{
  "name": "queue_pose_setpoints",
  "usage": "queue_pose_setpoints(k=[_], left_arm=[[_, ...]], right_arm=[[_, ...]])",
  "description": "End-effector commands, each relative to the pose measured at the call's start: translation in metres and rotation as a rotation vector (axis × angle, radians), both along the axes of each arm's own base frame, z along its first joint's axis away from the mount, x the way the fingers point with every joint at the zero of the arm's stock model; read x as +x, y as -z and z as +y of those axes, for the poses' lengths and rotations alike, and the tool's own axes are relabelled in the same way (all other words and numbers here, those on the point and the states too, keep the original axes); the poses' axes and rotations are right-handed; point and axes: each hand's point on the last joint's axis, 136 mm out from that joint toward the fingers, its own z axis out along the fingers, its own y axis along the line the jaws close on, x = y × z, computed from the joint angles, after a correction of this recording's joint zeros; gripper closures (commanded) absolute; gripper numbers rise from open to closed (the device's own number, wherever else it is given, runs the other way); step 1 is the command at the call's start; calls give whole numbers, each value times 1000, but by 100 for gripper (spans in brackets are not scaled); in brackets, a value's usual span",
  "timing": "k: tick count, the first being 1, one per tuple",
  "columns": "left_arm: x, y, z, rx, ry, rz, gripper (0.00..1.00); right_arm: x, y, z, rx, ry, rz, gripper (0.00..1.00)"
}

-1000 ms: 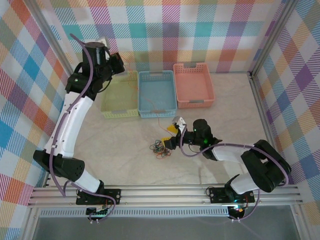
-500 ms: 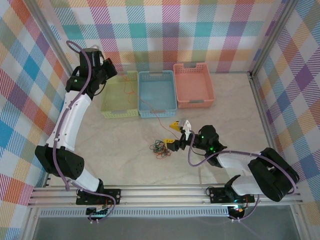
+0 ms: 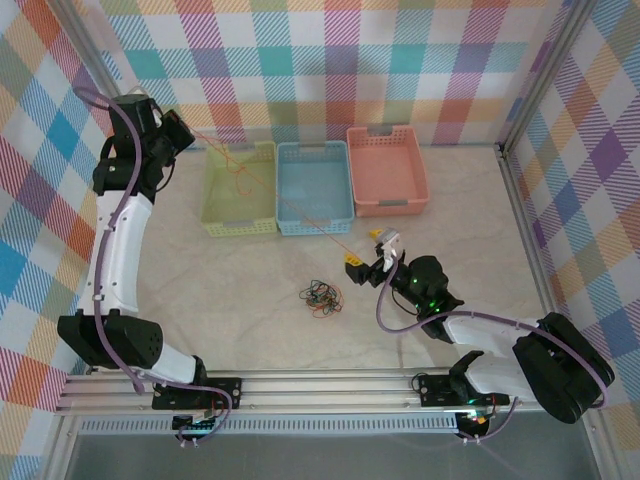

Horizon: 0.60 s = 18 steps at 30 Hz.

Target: Untangle the cables

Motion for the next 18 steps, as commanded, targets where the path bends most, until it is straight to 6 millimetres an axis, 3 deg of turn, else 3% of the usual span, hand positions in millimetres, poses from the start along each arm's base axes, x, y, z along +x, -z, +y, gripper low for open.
queue_pose_setpoints(k=[1,6,9,13,18], left_arm=[[-5,-12,8,-16,-22,-30,100],[-4,-9,7,-35,-6,-24,100],[-1,-2,-4,-69,45,-9,100],[-2,20,-22,-87,98,31,100],[-12,66,-52,-88,157,90,100]], right_arm=[[-12,-1,8,-20,-84,-31,17],[-70,-9,45,-62,-497,-96,22],[-91,-23,56,-47,-652,-94,22],[-98,-54,58,-6,-693,-139,19],[-91,-101,57,21,-647,-177,13]])
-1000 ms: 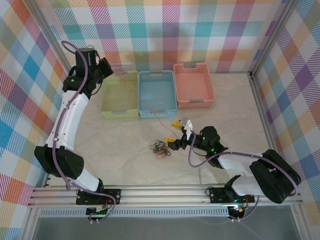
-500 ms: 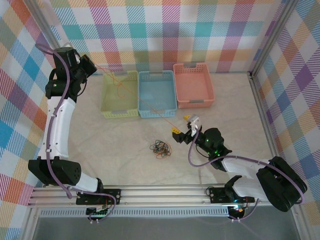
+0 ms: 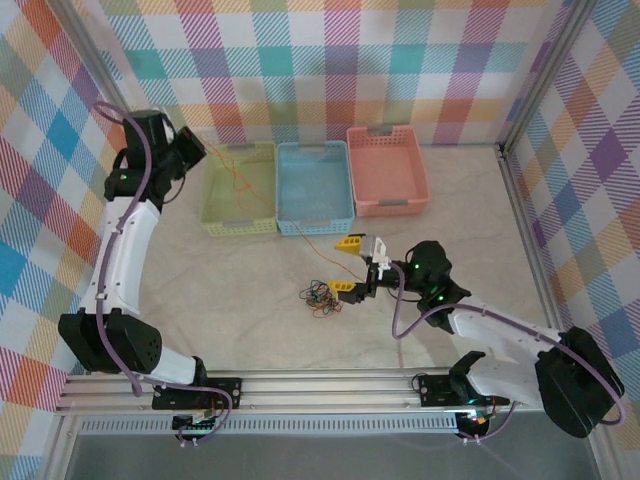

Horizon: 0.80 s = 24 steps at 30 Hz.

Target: Untangle the cables

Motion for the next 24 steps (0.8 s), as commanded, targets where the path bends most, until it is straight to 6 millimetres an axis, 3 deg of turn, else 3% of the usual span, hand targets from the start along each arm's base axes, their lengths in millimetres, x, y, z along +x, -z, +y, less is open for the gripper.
queue_pose_setpoints(k=[1,2,4,6,9,11,14,18,24], left_arm=[[-11,16,-24,-22,51,-3,100],[-12,28,-30,-20,63,12,100],[-15,55,-39,-21,82,55,100],[-17,79,-47,-25,97,90,100],[-20,96,-53,-22,113,113,100],[-22,97,-54,-15,115,116,100],[-24,90,-54,-7,118,105,100],[-29,69,-55,-15,130,62,100],[-43,5,-58,-37,154,-54,100]], right_arm=[[-5,-36,0,36,-19,17,10],[4,-43,-2,48,32,45,0],[20,-55,-5,64,122,119,0],[25,-64,-6,76,139,172,0],[34,-70,-8,111,187,275,0],[49,-68,-16,135,288,385,0],[67,-62,-29,108,434,505,0],[68,-51,-34,76,462,432,0],[79,21,-41,-56,556,416,0]])
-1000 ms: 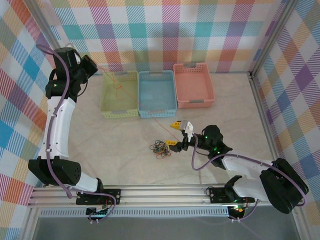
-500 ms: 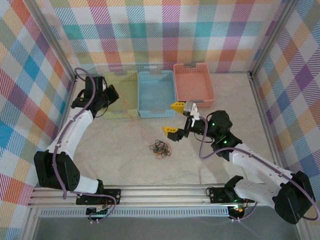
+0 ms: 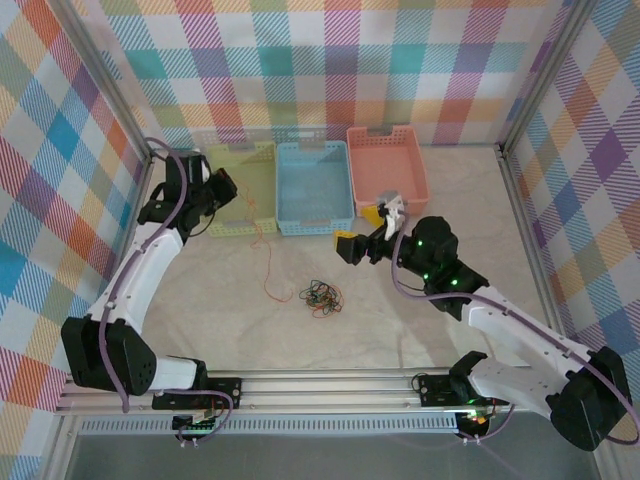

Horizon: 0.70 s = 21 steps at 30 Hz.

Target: Untangle the cables

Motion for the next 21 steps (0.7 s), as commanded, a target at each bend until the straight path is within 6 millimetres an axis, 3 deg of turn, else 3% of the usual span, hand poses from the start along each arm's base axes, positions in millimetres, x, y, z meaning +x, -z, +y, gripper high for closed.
queue_pose_setpoints(k=[1,5,9,15,21], left_arm=[[-12,-73,-6,-34,30,-155,100],[-21,-127,-4,-52,30,-251,100],[-21,-171,-2,-53,21,-328,100],[1,-215,2,-15,-9,-406,100],[41,-230,13,76,-77,-454,100]], right_arm=[[8,50,-5,-98,46,24,0],[13,89,0,-157,37,74,2],[16,106,3,-184,28,66,3],[19,129,2,-201,42,92,5],[19,139,5,-210,25,112,5]])
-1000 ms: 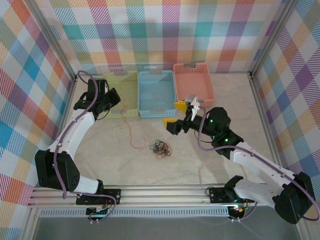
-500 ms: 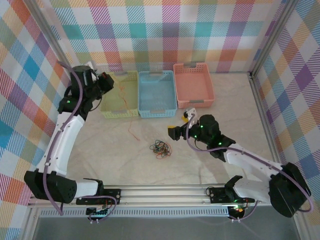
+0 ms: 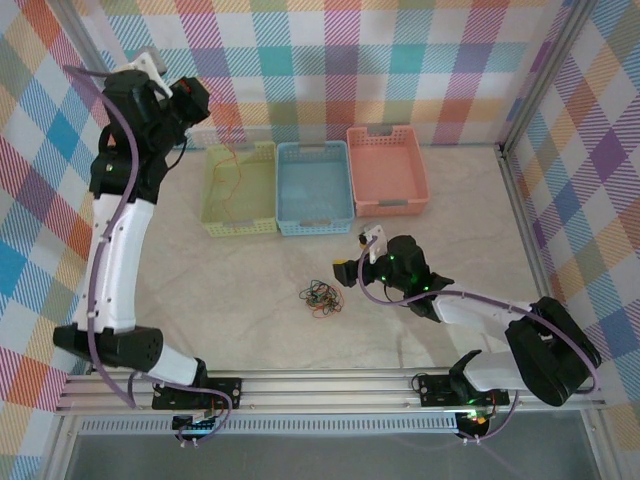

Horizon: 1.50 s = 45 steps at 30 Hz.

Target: Untangle the cables

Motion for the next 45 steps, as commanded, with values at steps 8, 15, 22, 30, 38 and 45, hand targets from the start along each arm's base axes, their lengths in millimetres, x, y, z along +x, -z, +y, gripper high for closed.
queue_pose_setpoints(k=[8,15,22,30,38,45], left_arm=[[76,26,12,171,-113,58,100],[120,83,11,227,-129,166,100],[143,204,17,279,-133,427,100],[127,285,12,258,-82,640,100],[95,306,19,189,-41,720,94],[63,270,16,142,-22,655,76]], right_arm=[[0,0,5,12,-20,-25,5],[0,0,6,14,-28,-24,5],[-1,-1,6,17,-27,-26,5],[0,-1,6,14,-30,-27,5],[0,0,6,12,-27,-25,5],[0,-1,6,12,-29,-25,5]])
